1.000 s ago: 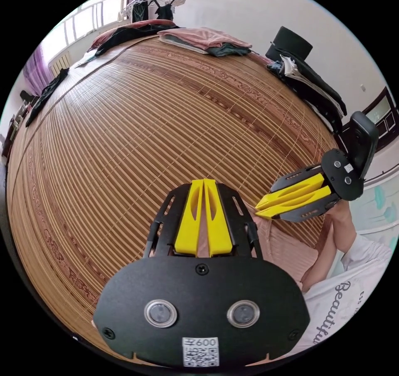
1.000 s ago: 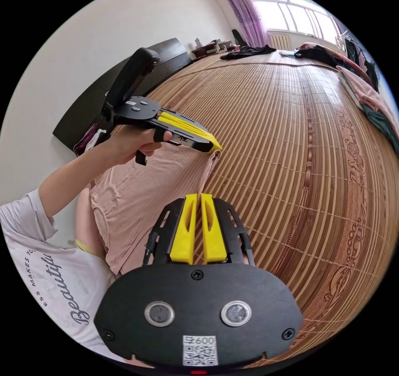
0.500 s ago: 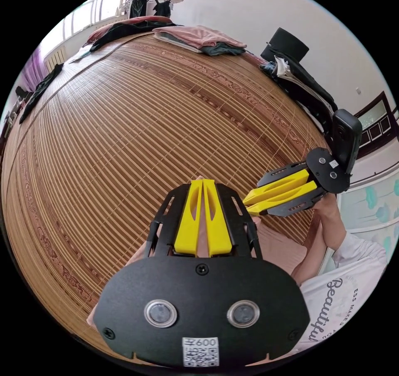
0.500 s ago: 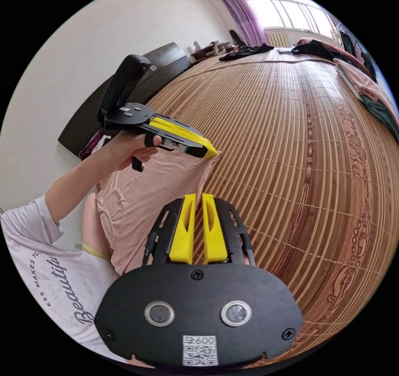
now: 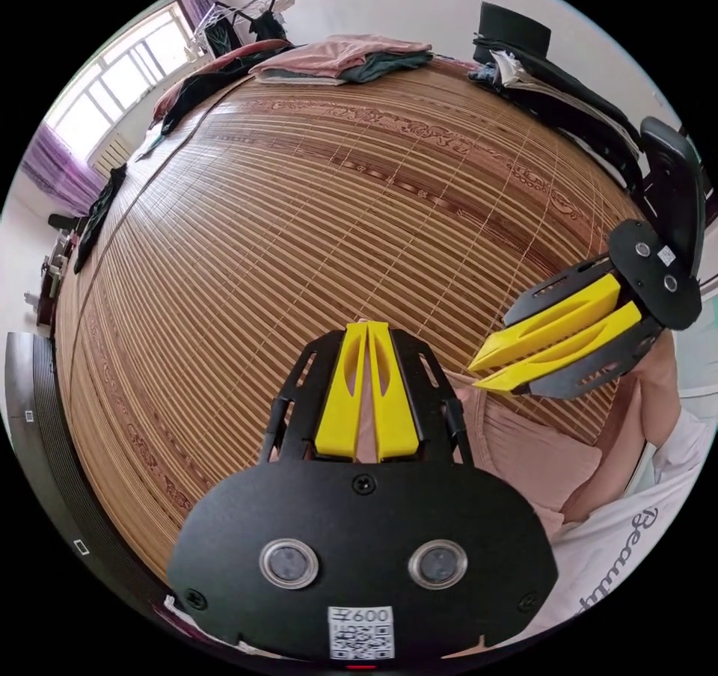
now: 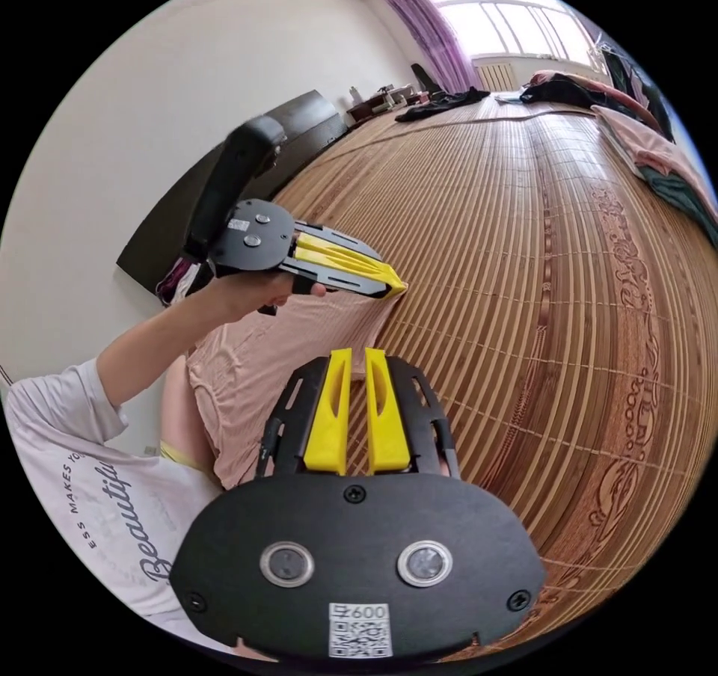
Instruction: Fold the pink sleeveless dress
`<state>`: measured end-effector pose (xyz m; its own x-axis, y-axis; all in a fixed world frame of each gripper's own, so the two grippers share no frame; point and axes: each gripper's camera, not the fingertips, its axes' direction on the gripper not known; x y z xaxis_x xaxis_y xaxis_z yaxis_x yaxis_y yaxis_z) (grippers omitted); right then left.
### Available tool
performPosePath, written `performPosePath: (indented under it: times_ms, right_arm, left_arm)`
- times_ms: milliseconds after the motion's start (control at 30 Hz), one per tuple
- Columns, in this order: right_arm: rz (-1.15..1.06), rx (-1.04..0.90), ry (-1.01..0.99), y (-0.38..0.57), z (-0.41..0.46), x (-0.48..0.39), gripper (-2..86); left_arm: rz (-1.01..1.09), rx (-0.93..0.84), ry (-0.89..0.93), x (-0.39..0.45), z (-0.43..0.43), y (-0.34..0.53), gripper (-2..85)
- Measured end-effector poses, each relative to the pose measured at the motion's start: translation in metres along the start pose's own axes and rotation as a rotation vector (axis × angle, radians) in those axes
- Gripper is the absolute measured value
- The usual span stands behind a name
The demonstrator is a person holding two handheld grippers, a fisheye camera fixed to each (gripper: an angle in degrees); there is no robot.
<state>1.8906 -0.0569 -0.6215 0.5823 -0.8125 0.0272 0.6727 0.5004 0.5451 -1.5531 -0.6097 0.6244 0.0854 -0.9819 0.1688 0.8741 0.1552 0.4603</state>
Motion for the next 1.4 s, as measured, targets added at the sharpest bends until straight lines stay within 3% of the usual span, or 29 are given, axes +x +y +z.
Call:
performPosePath:
  times_ms: [67,200,367,533,600,667,767,833,900,967,1067,1133,1267,1400]
  right_arm:
    - [0.004,-0.001,-0.032,-0.001,0.001,0.003,-0.8]
    - [0.002,-0.180,0.011,-0.010,0.031,0.007,-0.9]
    - [0.007,-0.145,0.006,-0.009,0.022,0.012,-0.9]
    - [0.090,-0.083,-0.055,0.001,0.010,0.031,-0.8]
    - [0.102,-0.075,-0.076,0.004,0.006,0.036,-0.8]
    - [0.120,-0.031,-0.117,0.008,-0.006,0.042,-0.8]
    - [0.180,0.185,-0.105,0.032,-0.053,0.036,-0.8]
    - [0.209,0.334,-0.035,0.046,-0.084,0.009,-0.8]
    - [0.184,0.338,0.010,0.034,-0.084,-0.024,-0.9]
    - [0.126,0.275,0.021,0.003,-0.061,-0.063,-0.9]
    - [-0.003,0.098,-0.048,-0.069,0.022,-0.136,-0.9]
    - [-0.104,-0.033,-0.083,-0.120,0.107,-0.195,-0.9]
    - [-0.194,-0.175,-0.077,-0.175,0.226,-0.267,-0.8]
    - [-0.148,-0.229,-0.137,-0.219,0.315,-0.306,-0.8]
  left_arm:
    - [-0.040,0.021,0.049,-0.007,0.000,0.010,0.8]
    - [-0.115,0.134,0.085,-0.011,-0.002,0.046,0.8]
    - [-0.167,0.270,0.055,0.001,-0.009,0.091,0.8]
    - [-0.244,0.427,-0.256,0.011,-0.070,0.141,0.5]
    - [-0.223,0.434,-0.292,0.011,-0.095,0.165,0.6]
    - [-0.205,0.435,-0.301,0.007,-0.120,0.203,0.7]
    - [-0.239,0.405,-0.233,-0.021,-0.150,0.299,1.2]
    - [-0.314,0.373,-0.185,-0.058,-0.160,0.398,1.5]
    - [-0.435,0.354,-0.198,-0.096,-0.162,0.475,1.6]
    - [-0.585,0.351,-0.183,-0.136,-0.164,0.543,1.6]
    - [-0.760,0.403,0.062,-0.194,-0.159,0.624,1.3]
    - [-0.838,0.450,0.058,-0.211,-0.157,0.659,0.9]
    - [-0.801,0.495,0.120,-0.221,-0.145,0.669,0.5]
    - [-0.748,0.397,0.092,-0.234,-0.121,0.657,0.3]
